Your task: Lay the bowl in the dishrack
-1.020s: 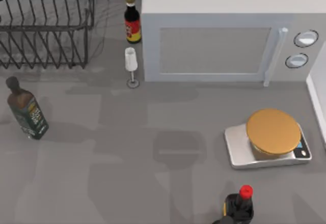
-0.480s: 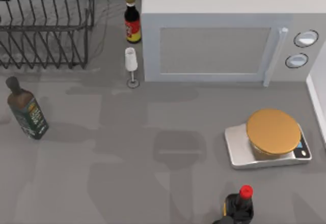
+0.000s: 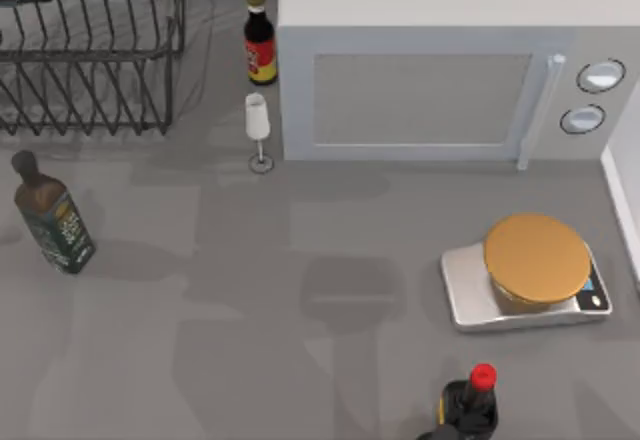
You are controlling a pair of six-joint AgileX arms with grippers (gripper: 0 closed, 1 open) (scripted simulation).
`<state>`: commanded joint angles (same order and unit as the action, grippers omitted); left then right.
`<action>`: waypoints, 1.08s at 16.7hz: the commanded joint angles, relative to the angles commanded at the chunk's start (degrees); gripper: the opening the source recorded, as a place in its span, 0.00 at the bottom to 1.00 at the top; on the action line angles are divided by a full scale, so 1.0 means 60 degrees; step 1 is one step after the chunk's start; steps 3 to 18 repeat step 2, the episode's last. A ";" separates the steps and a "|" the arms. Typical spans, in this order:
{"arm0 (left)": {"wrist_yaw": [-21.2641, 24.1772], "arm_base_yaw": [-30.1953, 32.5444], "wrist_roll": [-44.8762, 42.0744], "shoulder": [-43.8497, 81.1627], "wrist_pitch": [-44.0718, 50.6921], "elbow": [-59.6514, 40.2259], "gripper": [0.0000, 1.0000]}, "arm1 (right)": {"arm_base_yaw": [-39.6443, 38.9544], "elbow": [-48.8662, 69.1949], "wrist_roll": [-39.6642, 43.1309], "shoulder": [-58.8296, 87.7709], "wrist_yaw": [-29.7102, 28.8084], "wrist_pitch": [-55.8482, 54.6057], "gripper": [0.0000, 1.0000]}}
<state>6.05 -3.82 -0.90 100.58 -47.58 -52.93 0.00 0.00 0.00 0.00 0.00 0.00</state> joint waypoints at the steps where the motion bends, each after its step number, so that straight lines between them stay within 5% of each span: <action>1: 0.0000 0.0000 0.0000 0.0000 0.0000 0.0000 1.00 | 0.0000 0.0000 0.0000 0.0000 0.0000 0.0000 1.00; 18: 0.0000 0.0000 0.0000 0.0000 0.0000 0.0000 1.00 | 0.0000 0.0000 0.0000 0.0000 0.0000 0.0000 1.00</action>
